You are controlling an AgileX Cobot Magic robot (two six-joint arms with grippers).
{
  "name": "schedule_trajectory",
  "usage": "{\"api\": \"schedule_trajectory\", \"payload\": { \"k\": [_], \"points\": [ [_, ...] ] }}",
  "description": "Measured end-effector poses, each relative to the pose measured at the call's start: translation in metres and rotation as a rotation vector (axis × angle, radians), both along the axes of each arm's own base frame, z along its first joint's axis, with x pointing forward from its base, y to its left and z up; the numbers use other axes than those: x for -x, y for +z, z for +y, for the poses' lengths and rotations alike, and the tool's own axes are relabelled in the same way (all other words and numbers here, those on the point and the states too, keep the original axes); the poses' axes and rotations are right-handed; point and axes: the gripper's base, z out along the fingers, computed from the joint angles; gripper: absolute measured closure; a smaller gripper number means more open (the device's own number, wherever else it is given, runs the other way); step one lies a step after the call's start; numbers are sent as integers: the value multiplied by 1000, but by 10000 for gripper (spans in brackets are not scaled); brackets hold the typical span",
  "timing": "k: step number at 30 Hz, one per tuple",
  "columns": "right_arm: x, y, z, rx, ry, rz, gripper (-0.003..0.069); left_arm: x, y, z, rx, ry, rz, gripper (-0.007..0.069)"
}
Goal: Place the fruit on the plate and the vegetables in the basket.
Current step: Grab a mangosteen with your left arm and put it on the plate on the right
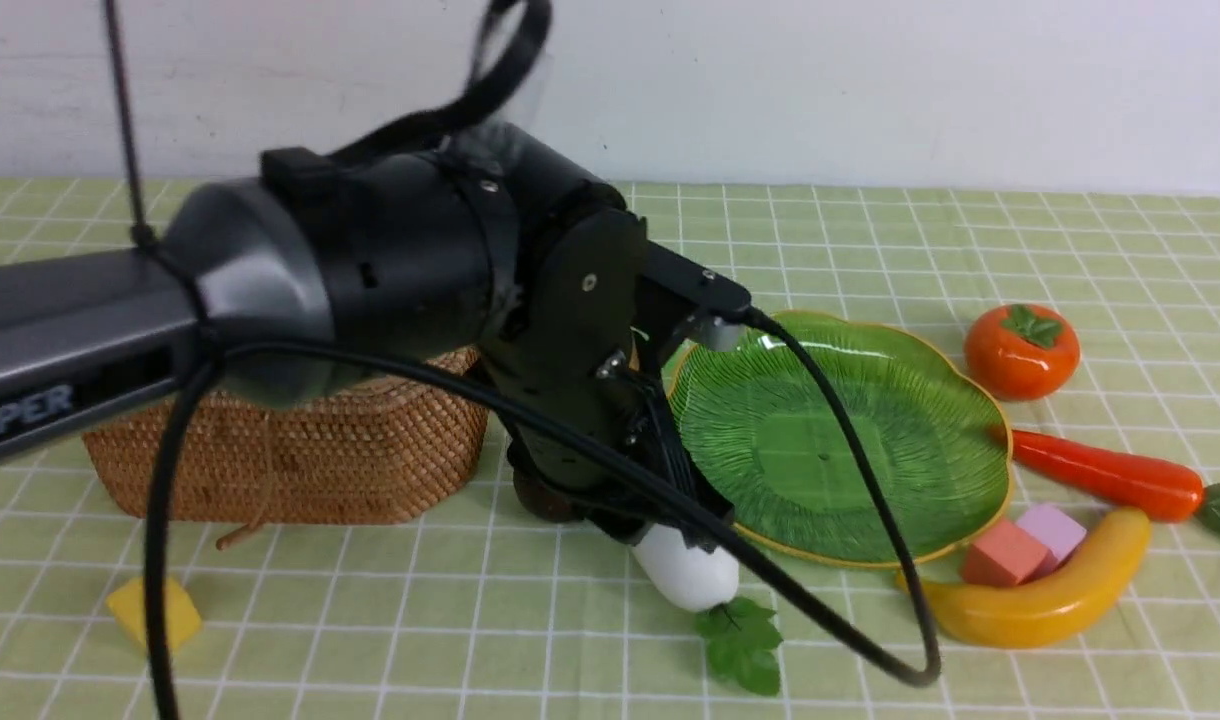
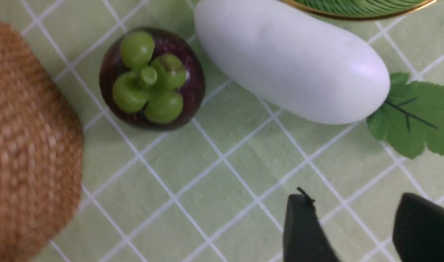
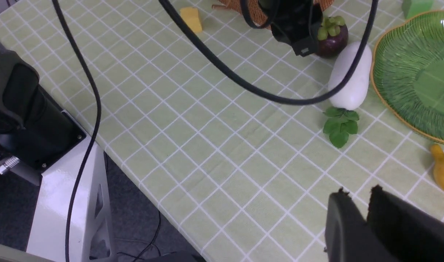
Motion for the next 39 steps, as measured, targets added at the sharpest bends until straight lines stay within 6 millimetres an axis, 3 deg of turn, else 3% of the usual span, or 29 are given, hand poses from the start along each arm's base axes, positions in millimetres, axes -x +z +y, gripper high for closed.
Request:
{"api": "schedule_trajectory", "payload": {
  "k": [4,8,16,22,29,39],
  "points": [
    [0,0,0,0,0,0,546,-20,-8,-5,-141,-165,-97,101],
    [0,0,0,5,-4,-2,542,-39,-15,-3,-249,-263,-201,29],
    [-6,-3,-8,53,-109,8,541,-68,-42,10,-349,-368,-242,60],
    [-7,-4,-10,62,-145,15,541,-82,-48,20,-347,-464,-266,83],
    [-7,-4,-10,57,-143,18,541,-91,-61,30,-271,-520,-219,85],
    [-7,-4,-10,57,-143,18,541,-95,-80,24,-271,-621,-202,85]
  ]
}}
